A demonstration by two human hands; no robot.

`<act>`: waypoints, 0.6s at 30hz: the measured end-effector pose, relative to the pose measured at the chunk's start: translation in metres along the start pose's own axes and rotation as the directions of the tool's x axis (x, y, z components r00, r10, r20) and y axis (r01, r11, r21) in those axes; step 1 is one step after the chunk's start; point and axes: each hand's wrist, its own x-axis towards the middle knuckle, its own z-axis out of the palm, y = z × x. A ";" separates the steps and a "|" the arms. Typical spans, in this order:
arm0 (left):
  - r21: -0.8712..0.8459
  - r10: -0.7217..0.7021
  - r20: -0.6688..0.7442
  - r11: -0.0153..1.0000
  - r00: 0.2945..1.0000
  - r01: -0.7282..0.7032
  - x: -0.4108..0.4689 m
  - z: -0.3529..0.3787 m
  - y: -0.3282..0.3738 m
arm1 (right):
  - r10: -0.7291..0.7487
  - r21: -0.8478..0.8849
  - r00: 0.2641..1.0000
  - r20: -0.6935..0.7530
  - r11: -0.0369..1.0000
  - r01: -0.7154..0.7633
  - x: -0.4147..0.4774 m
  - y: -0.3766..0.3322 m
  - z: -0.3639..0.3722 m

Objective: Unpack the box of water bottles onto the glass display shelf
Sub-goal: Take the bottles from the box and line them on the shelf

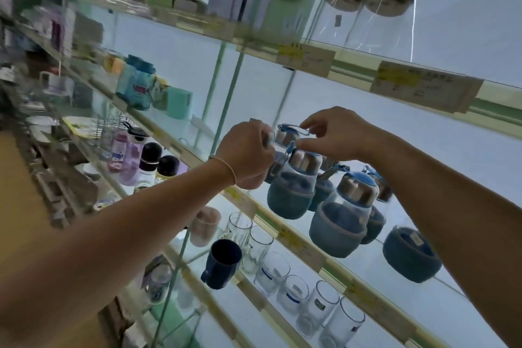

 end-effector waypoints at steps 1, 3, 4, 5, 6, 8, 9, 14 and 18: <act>0.002 -0.007 0.017 1.000 1.000 0.007 0.001 0.000 -0.007 | 0.001 0.001 1.000 0.001 1.000 -0.001 0.007 -0.005 0.004; 0.017 -0.029 0.055 0.999 0.998 0.028 0.002 0.000 -0.021 | -0.007 -0.005 1.000 0.007 1.000 0.007 0.019 -0.013 0.012; 0.034 -0.042 0.075 0.999 0.996 0.039 0.003 0.002 -0.028 | -0.013 -0.008 1.000 0.009 1.000 0.013 0.024 -0.017 0.016; 0.052 -0.064 0.097 0.997 0.993 0.059 0.004 0.006 -0.034 | -0.013 -0.009 1.000 0.012 1.000 0.013 0.029 -0.021 0.020; 0.066 -0.084 0.108 0.995 0.991 0.077 0.006 0.011 -0.042 | -0.011 -0.010 1.000 0.011 1.000 0.011 0.034 -0.025 0.023; 0.068 -0.126 0.123 0.991 0.984 0.118 0.010 0.020 -0.055 | -0.001 -0.015 1.000 0.000 1.000 0.001 0.043 -0.032 0.031; 0.056 -0.141 0.130 0.989 0.982 0.135 0.011 0.024 -0.060 | 0.009 -0.016 1.000 0.000 1.000 -0.009 0.048 -0.035 0.034; 0.012 -0.152 0.147 0.988 0.977 0.152 0.020 0.042 -0.071 | 0.050 -0.050 0.997 0.059 0.998 -0.047 0.069 -0.048 0.050; 0.017 -0.149 0.139 0.989 0.979 0.148 0.022 0.050 -0.075 | 0.075 -0.059 0.997 0.018 0.995 -0.074 0.078 -0.055 0.052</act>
